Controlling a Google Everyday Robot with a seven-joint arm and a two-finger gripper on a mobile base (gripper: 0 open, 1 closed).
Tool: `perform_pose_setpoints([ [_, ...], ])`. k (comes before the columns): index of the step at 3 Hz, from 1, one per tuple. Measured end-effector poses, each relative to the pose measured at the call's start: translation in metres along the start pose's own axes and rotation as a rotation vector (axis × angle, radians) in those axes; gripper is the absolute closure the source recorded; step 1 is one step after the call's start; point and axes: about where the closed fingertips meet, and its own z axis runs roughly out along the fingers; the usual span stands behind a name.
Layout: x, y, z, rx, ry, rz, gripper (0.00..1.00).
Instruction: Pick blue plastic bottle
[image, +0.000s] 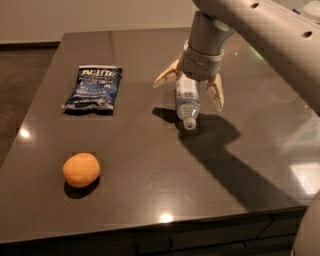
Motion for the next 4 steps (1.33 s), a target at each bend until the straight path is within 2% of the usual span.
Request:
perform_pose_setpoints([
  [1, 0.002, -0.003, 0.012, -0.059, 0.018, -0.032, 0.00],
  [3, 0.020, -0.009, 0.020, -0.103, 0.071, -0.073, 0.00],
  [4, 0.026, -0.009, 0.022, -0.132, 0.077, -0.100, 0.18],
])
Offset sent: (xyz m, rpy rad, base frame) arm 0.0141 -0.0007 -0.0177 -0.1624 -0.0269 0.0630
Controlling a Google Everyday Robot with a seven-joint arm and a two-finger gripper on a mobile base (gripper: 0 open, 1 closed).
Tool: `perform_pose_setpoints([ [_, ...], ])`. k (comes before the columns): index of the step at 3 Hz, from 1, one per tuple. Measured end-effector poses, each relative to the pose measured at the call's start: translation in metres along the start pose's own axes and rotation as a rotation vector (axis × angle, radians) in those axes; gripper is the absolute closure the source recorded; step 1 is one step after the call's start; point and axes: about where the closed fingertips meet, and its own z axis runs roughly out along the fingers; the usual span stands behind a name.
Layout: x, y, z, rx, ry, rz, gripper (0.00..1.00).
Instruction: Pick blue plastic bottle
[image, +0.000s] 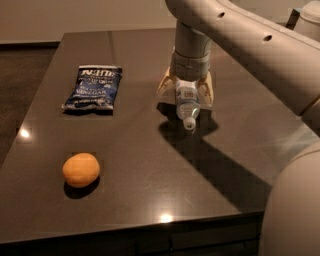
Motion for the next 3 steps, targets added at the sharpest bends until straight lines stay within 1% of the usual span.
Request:
perform_pose_setpoints([
  [1, 0.003, 0.001, -0.001, -0.011, 0.000, -0.011, 0.41],
  [2, 0.007, 0.004, -0.008, -0.003, -0.005, -0.012, 0.65],
  [3, 0.013, 0.004, -0.024, 0.027, -0.012, -0.002, 0.87],
])
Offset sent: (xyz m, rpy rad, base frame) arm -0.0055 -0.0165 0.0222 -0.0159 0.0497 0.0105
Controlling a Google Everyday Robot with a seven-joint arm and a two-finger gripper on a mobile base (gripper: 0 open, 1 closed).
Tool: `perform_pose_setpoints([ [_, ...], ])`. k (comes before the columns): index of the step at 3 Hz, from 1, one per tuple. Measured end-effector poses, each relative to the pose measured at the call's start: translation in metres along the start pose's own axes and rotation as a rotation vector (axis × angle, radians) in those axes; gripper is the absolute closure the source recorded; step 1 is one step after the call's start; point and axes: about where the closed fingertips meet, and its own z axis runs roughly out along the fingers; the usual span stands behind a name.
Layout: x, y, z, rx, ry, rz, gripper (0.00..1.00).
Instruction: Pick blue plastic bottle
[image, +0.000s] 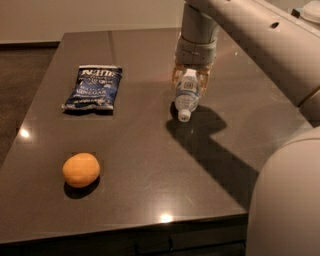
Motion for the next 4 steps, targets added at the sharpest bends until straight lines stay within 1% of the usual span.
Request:
perform_pose_setpoints([
  [1, 0.007, -0.010, -0.029, 0.044, 0.017, 0.018, 1.00],
  [2, 0.011, -0.024, -0.060, 0.100, 0.047, 0.026, 1.00],
  [3, 0.004, -0.030, -0.090, 0.135, 0.077, 0.004, 1.00],
  [4, -0.005, -0.029, -0.121, 0.175, 0.099, -0.025, 1.00],
])
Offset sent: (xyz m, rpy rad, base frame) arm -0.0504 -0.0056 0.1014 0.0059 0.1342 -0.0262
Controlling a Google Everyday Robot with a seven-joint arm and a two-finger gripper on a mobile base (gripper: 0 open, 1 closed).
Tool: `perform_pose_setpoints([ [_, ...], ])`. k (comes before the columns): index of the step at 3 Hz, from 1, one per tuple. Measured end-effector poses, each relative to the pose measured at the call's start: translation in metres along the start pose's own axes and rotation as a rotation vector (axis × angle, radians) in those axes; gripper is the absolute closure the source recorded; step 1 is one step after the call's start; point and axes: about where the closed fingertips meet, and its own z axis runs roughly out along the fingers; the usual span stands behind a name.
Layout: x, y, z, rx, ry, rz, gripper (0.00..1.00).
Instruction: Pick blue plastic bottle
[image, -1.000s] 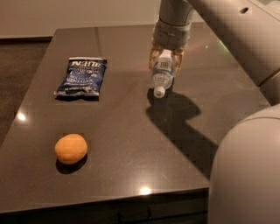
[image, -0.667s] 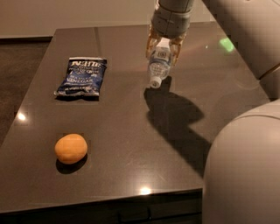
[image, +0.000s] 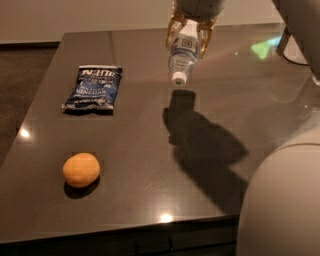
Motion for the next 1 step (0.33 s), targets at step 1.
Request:
perform_pose_setpoints([
  [1, 0.0000, 0.0000, 0.0000, 0.000, 0.000, 0.000, 1.00],
])
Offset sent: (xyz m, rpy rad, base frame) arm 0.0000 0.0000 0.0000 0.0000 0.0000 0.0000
